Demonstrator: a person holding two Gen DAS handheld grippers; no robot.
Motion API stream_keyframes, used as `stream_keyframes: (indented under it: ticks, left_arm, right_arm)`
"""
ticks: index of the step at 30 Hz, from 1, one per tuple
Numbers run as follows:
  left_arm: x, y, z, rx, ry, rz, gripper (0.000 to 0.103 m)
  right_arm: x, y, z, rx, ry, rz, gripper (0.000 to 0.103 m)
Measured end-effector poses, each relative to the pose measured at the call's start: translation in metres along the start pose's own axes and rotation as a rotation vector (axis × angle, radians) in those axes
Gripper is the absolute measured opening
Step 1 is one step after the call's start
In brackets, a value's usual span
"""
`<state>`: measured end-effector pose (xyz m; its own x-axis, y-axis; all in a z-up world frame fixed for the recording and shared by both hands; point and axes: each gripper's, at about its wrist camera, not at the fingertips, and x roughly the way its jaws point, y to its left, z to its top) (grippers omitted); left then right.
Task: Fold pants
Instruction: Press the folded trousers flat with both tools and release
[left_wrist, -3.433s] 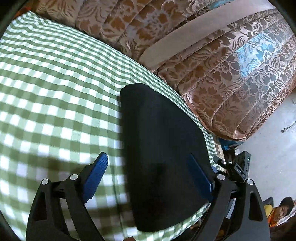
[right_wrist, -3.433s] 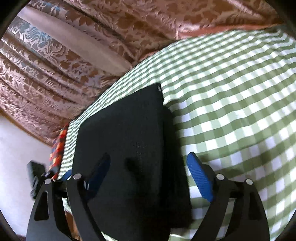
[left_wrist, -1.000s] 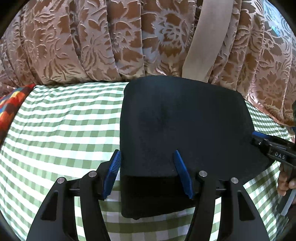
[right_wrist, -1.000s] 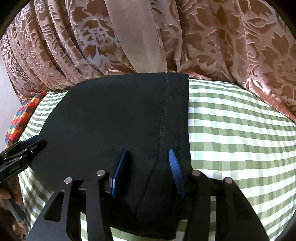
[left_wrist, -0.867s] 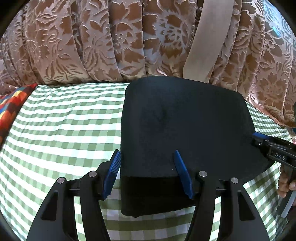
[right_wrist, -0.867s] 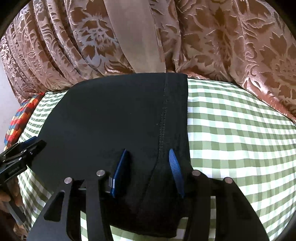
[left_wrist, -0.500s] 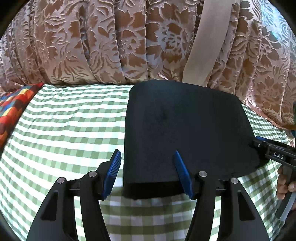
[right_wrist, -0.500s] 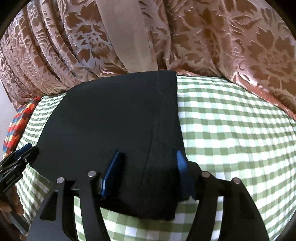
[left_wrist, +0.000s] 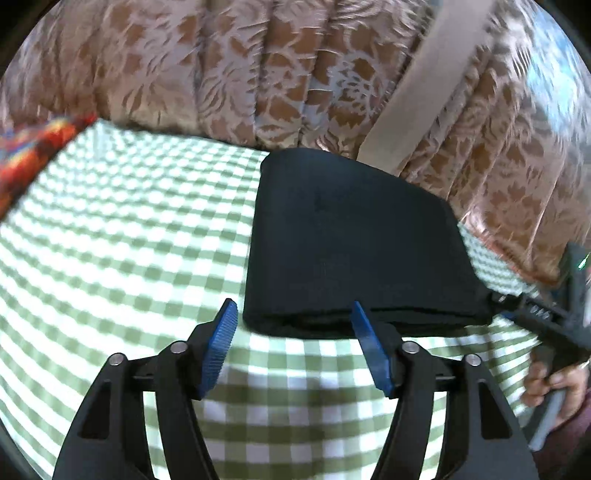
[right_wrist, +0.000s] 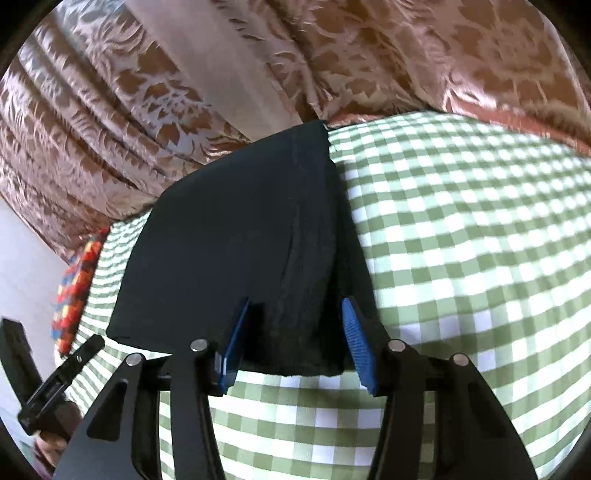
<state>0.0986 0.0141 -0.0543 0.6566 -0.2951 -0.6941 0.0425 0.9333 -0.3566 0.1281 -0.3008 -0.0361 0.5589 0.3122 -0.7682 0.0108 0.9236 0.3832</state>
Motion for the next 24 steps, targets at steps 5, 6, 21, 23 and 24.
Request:
stream_keyframes:
  ticks: [5,6,21,23,24]
  left_arm:
    - [-0.005,0.025,-0.004,-0.114,0.003,-0.077,0.064]
    - [-0.005,0.027,-0.003,-0.122,-0.002,-0.08,0.064]
    - [0.041,0.003,-0.007,0.028,0.113,0.033,0.064]
    - [0.049,0.004,-0.015,0.038,0.143,0.075,0.062]
    - [0.046,0.002,-0.018,0.052,0.13,0.089,0.061]
  right_arm:
    - [-0.005,0.006,0.001,-0.033,-0.019,-0.012,0.014]
    - [-0.007,0.008,0.002,-0.043,-0.027,-0.015,0.012]
    - [0.01,0.01,-0.015,-0.133,-0.054,-0.165,0.008]
    - [0.007,0.011,-0.016,-0.128,-0.055,-0.16,0.009]
    - [0.005,0.011,-0.015,-0.127,-0.056,-0.155,0.009]
